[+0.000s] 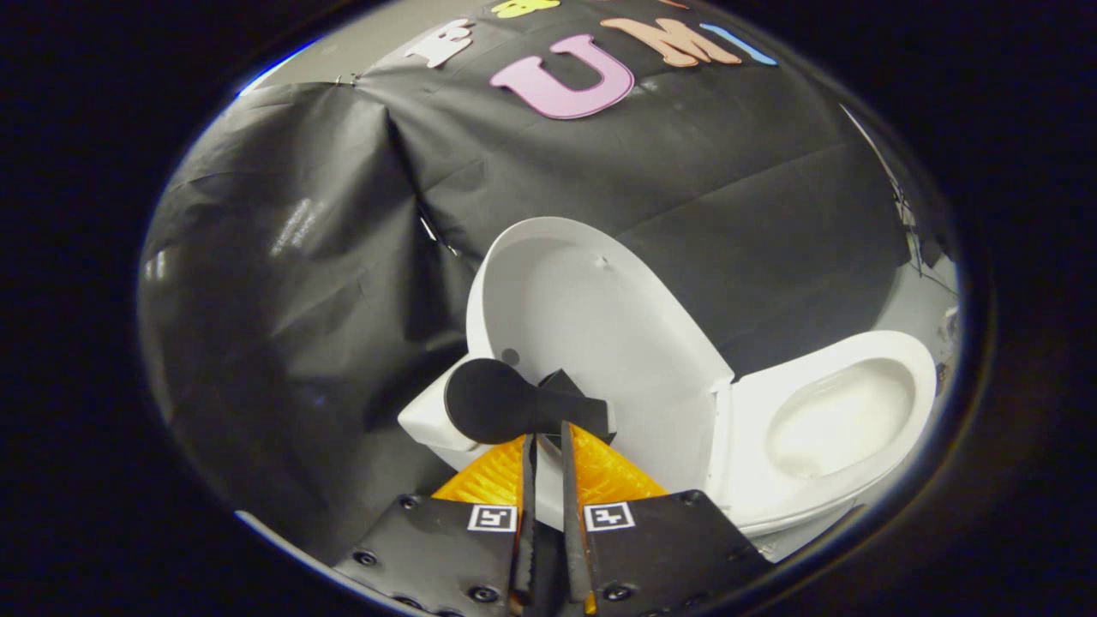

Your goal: Open the toilet lid.

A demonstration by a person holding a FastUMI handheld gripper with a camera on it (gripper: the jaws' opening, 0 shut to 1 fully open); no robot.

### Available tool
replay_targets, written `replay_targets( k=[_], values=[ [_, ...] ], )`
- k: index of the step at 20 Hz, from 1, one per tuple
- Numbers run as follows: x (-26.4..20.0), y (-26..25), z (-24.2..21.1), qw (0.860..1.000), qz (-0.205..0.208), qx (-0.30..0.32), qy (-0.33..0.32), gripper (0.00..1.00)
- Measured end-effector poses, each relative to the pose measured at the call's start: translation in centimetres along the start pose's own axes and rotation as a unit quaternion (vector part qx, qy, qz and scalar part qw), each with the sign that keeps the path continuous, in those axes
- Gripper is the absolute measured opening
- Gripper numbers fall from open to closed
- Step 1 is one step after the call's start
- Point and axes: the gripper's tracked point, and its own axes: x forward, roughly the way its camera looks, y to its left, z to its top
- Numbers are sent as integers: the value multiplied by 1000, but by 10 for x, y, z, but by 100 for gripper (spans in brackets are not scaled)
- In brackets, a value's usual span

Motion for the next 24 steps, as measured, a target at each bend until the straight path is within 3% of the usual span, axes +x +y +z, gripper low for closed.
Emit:
replay_targets(
  k=[2, 5, 8, 10, 13, 15, 20, 24],
  values=[
    [3, -1, -5, 999, 1, -31, 13, 14],
    [6, -2, -2, 1000, -2, -27, 13, 14],
    [-1, 4, -5, 1000, 14, -16, 15, 38],
    [-18, -6, 5, 999, -4, -46, -8, 54],
    [-44, -5, 4, 997, 20, -77, 0, 78],
    [-66, -19, 5, 994, 14, -107, 1, 93],
    [-100, -51, 11, 991, 0, -133, 10, 95],
    [-124, -81, 23, 980, -18, -195, 13, 99]
  ],
)
